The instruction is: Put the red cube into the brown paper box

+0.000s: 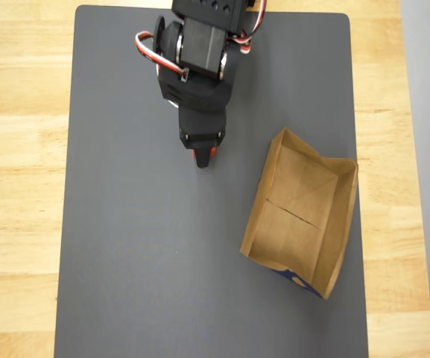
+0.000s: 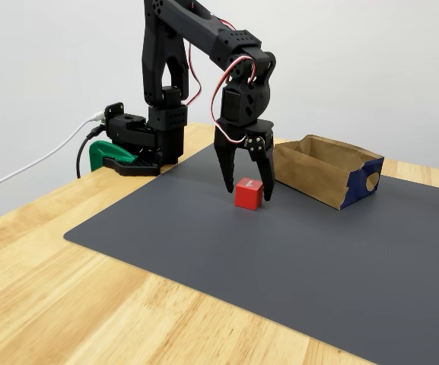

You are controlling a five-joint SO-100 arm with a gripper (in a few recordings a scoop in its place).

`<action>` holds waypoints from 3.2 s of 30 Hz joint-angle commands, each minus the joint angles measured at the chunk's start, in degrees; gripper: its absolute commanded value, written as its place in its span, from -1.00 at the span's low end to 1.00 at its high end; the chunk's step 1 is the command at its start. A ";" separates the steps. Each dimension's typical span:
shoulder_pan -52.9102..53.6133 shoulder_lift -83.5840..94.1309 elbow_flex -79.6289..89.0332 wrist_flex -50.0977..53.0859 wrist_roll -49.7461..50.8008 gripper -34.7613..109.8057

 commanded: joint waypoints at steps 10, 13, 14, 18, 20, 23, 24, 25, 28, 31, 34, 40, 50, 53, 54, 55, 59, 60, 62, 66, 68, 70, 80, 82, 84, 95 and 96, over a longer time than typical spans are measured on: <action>0.09 1.32 -0.97 0.70 0.26 -0.37; 0.18 1.41 -0.88 0.62 0.26 -0.40; 0.18 1.49 -0.88 0.62 0.26 -0.41; 0.26 1.49 -0.88 0.62 -0.09 -0.45; 0.26 1.49 -0.88 0.53 -0.35 -0.46; 0.26 1.49 -0.88 0.44 -0.35 -0.47; 0.26 1.58 -0.88 0.44 -0.35 -0.47; 0.26 1.58 -0.88 0.44 -0.44 -0.48; 0.18 1.67 -0.88 0.44 -0.44 -0.48; 0.18 1.67 -0.88 0.44 -0.35 -0.48; 0.26 1.85 -0.79 0.26 -0.44 -0.48; 1.14 5.27 -0.53 -0.44 -1.32 -0.49; 1.14 24.70 5.54 -6.33 -2.11 -0.50; 0.18 31.46 8.09 -7.91 -1.76 -0.51; -0.35 33.93 8.96 -8.17 -1.58 -0.51; -0.88 36.39 10.02 -8.61 -1.41 -0.51; -3.60 46.93 17.58 -15.38 -1.41 -0.52; -4.31 49.31 19.86 -17.93 -1.32 -0.52; -5.80 53.17 23.03 -21.09 -1.14 -0.52; -8.79 58.36 26.46 -23.38 0.09 -0.52; -10.20 61.26 29.79 -27.16 -0.70 -0.52; -11.69 62.31 32.52 -32.43 -1.23 -0.52; -23.12 59.94 37.53 -44.12 0.53 -0.52; -24.70 55.02 36.74 -46.32 0.88 -0.52; -25.66 49.22 35.16 -48.43 1.32 -0.52; -28.30 33.31 28.56 -49.92 3.60 -0.51; -28.21 33.05 28.56 -50.10 3.69 -0.48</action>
